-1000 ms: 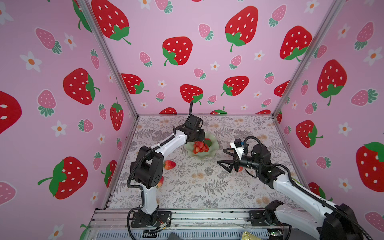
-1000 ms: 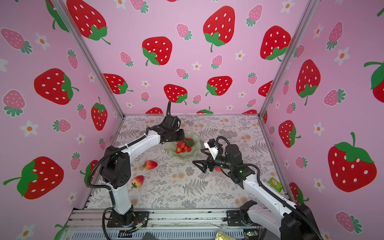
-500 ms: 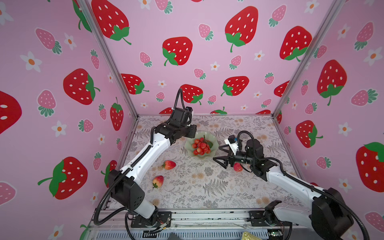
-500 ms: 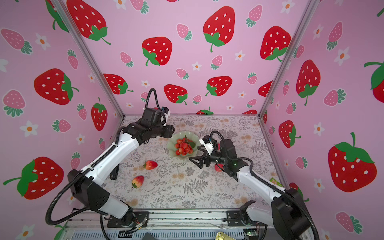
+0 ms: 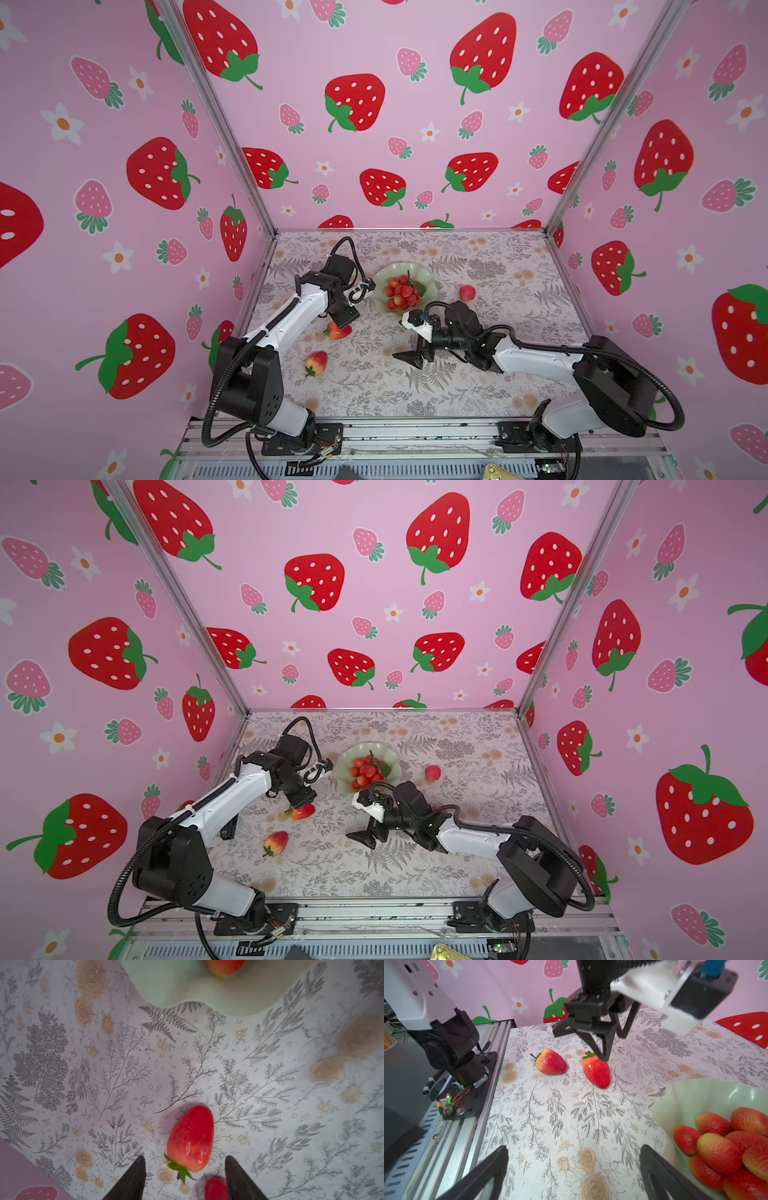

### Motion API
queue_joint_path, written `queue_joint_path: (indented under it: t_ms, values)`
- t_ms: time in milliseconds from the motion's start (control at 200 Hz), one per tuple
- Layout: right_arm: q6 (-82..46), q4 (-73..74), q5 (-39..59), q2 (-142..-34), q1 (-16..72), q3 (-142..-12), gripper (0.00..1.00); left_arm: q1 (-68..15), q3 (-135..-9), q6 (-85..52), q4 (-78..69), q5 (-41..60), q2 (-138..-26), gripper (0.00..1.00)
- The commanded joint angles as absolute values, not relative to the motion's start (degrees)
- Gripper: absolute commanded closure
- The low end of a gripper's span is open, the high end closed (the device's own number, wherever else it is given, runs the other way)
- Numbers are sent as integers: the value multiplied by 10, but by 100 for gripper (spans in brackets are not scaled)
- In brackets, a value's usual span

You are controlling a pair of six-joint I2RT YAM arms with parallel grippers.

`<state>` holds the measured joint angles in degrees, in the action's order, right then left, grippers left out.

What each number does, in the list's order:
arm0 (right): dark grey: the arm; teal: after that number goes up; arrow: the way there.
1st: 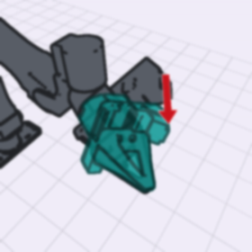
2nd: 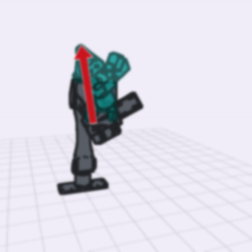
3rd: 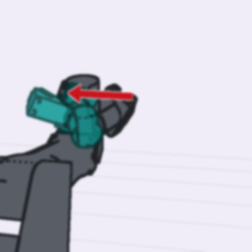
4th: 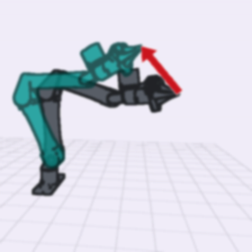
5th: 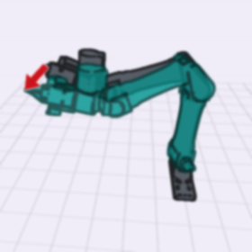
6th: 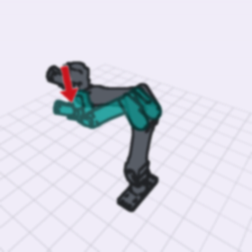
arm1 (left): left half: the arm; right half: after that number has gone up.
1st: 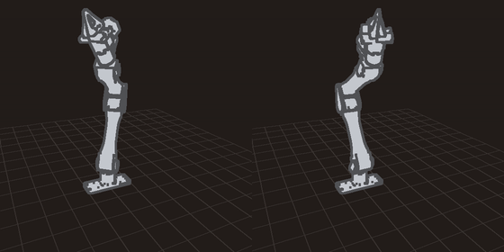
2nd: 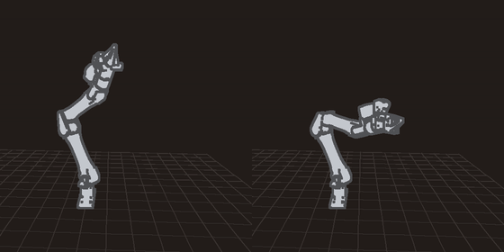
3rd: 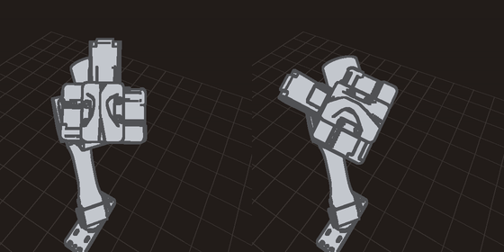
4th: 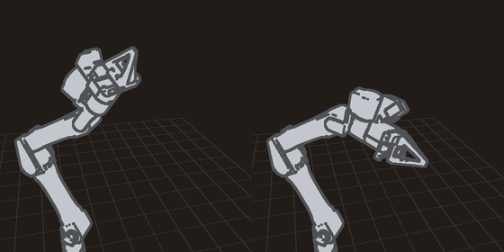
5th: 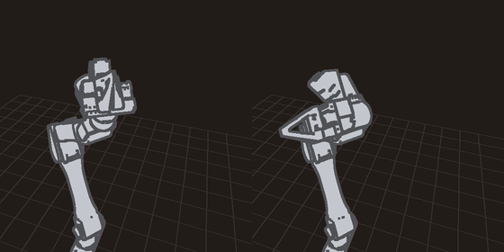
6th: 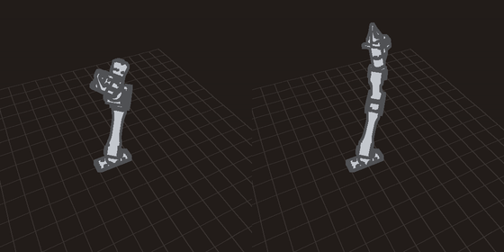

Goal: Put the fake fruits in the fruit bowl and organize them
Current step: 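Move the left gripper down onto the large red strawberry and grasp it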

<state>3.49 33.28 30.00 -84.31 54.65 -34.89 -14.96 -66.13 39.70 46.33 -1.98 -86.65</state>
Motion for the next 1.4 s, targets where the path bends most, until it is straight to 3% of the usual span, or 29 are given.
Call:
queue_joint_path:
  t_ms: [0, 110, 310, 916, 1391]
  values:
    - [62, 402, 303, -833, 549, -332, 1, -138, -646, 490, 456, -2, -867, 36]
    - [56, 433, 307, -824, 549, -315, 1, -128, -644, 485, 465, 31, -874, 34]
    - [55, 416, 335, -830, 549, -325, 1, -124, -627, 491, 446, -24, -889, 32]
    - [59, 402, 343, -843, 549, -334, 1, -126, -625, 490, 474, -21, -961, 31]
    - [59, 396, 341, -843, 549, -336, 1, -134, -614, 494, 434, -52, -986, 34]
